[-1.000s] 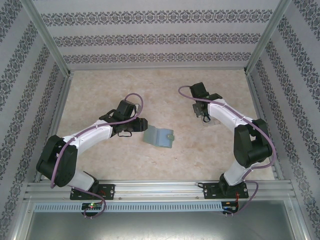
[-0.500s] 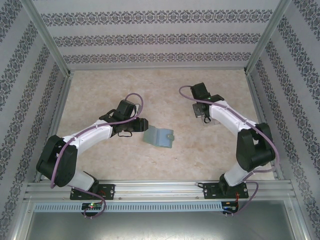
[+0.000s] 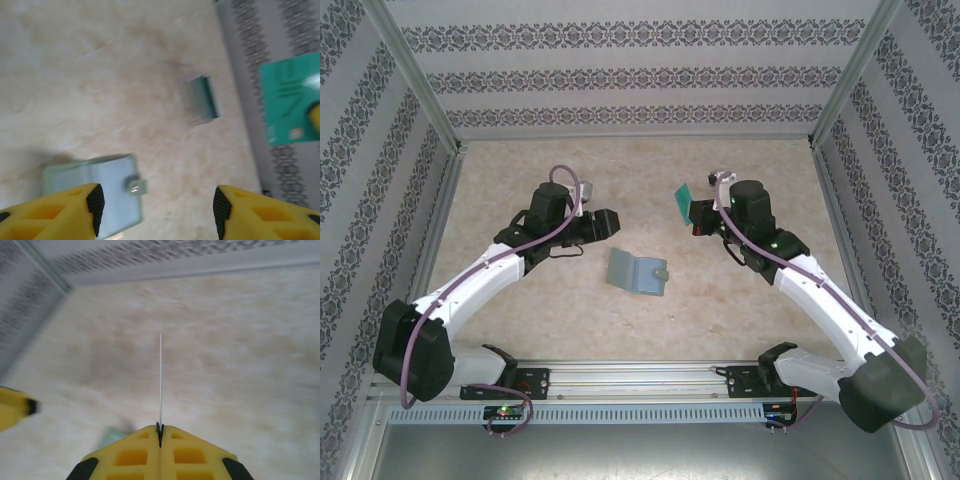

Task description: Put the credit cards into the card holder

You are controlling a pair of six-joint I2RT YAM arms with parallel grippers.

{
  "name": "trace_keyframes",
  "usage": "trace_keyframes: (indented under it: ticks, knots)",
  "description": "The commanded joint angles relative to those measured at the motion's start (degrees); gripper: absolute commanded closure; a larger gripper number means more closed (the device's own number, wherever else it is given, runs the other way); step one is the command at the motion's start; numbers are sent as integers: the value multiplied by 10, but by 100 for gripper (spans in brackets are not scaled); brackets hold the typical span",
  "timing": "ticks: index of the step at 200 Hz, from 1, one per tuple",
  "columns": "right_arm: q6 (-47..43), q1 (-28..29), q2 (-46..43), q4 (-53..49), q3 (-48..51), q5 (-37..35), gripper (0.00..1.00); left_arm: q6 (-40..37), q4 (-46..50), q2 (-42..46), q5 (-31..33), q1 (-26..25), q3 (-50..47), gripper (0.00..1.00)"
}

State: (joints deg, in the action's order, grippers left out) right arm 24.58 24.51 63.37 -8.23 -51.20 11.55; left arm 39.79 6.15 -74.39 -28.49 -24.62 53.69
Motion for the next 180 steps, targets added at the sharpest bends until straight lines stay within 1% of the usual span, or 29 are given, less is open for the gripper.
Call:
trace_keyframes:
  ticks: [1, 19, 32, 44, 57, 89, 116, 150, 167, 175, 180]
  knots:
    - [184, -2, -14, 168, 46, 136, 100, 57, -111, 2, -70, 3, 8, 38]
    - [244, 2, -15, 237, 75, 155, 100, 112, -193, -12, -103, 4, -4, 38]
    - [316, 2, -6, 311, 103, 162, 100, 156, -228, -24, -117, 3, -3, 38]
    - [372, 4, 9, 378, 122, 173, 100, 194, -286, -38, -141, 3, -3, 39]
    - [409, 9, 24, 428, 132, 184, 100, 224, -335, -50, -154, 4, -3, 39]
    - [463, 19, 43, 484, 144, 178, 100, 231, -338, -58, -145, 3, 5, 42]
    - [464, 22, 51, 493, 137, 190, 100, 243, -337, -62, -133, 3, 2, 45]
    - [472, 35, 78, 507, 127, 199, 100, 268, -368, -75, -155, 3, 5, 49]
    - [483, 39, 89, 529, 125, 201, 100, 266, -369, -74, -158, 2, 3, 56]
    - [489, 40, 95, 535, 124, 200, 100, 268, -372, -72, -158, 3, 2, 61]
    - [492, 41, 96, 539, 125, 200, 100, 268, -374, -70, -158, 2, 2, 67]
